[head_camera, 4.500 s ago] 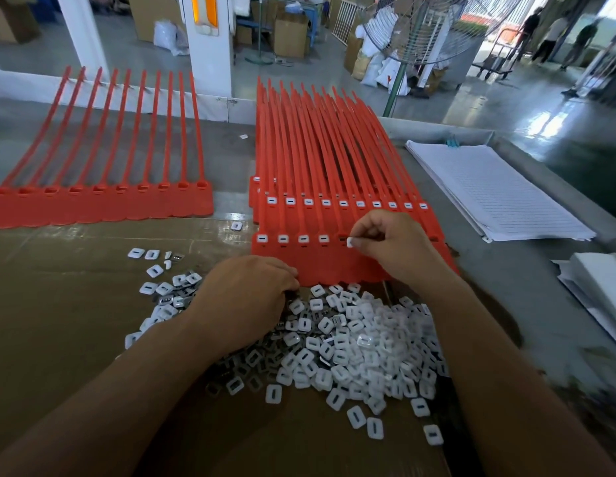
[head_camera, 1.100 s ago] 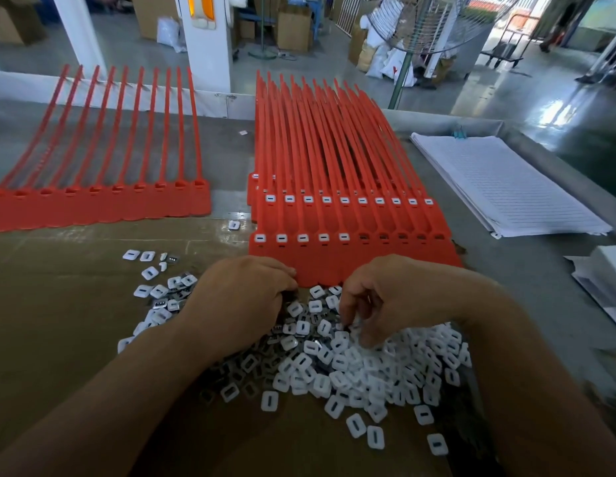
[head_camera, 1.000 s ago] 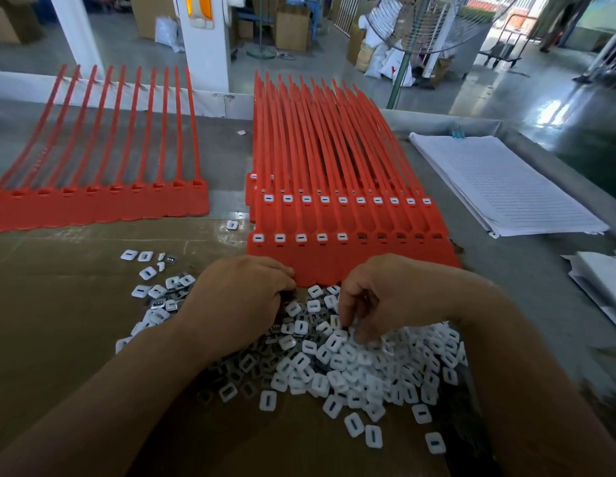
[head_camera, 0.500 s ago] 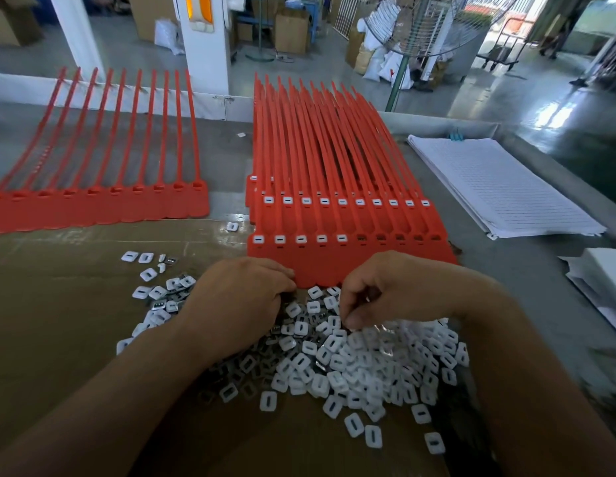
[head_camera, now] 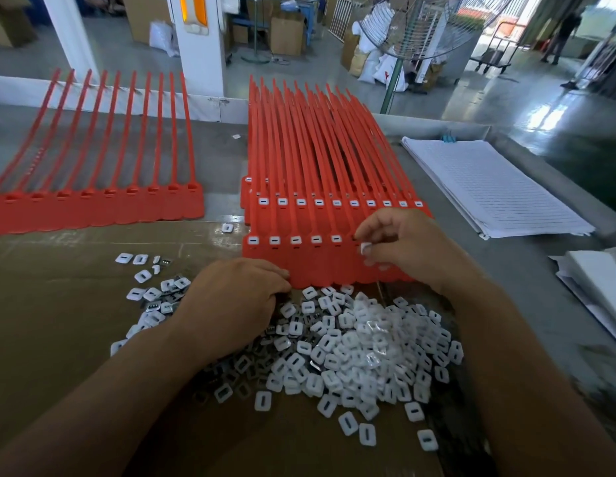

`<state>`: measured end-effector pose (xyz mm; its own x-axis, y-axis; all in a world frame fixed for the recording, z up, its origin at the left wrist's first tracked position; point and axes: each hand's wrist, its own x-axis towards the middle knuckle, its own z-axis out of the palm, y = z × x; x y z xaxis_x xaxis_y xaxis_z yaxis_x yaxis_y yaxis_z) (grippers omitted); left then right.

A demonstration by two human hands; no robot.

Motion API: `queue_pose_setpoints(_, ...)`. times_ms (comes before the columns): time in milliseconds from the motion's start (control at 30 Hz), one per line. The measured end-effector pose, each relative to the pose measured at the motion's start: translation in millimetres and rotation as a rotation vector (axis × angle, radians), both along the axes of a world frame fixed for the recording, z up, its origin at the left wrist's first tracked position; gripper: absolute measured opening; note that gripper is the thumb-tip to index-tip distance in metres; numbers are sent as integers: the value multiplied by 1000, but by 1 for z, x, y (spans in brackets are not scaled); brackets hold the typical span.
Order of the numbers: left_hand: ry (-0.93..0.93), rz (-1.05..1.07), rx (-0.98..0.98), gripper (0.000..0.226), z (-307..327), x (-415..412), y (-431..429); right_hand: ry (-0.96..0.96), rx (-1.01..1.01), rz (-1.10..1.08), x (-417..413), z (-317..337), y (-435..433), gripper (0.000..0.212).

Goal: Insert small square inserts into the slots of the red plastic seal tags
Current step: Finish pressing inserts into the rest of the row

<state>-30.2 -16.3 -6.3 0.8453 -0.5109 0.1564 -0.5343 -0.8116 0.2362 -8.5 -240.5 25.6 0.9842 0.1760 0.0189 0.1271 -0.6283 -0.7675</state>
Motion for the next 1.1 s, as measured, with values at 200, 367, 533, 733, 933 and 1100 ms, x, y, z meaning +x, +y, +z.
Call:
queue_pose_setpoints(200, -11, -4, -15, 38, 1, -1, 0, -94, 129, -198, 13, -15, -7, 24)
queue_pose_setpoints(367, -12, -7, -10, 39, 1, 0, 0, -211, 46, -232, 17, -21, -9, 28)
queue_pose_setpoints(533, -8, -10, -1, 39, 0, -1, 0, -225, 62, -237, 18, -23, -9, 27)
queue_pose_setpoints(733, -8, -16, 3, 40, 1, -1, 0, -212, 24, -227, 18, -24, -3, 24)
queue_pose_setpoints(933, -18, -24, 13, 39, 0, 1, 0, -256, -103, -217, 18, -26, 3, 15)
queue_pose_setpoints(1100, -23, -23, 3, 39, -1, 1, 1, -216, -158, -202, 21, -28, 3, 9)
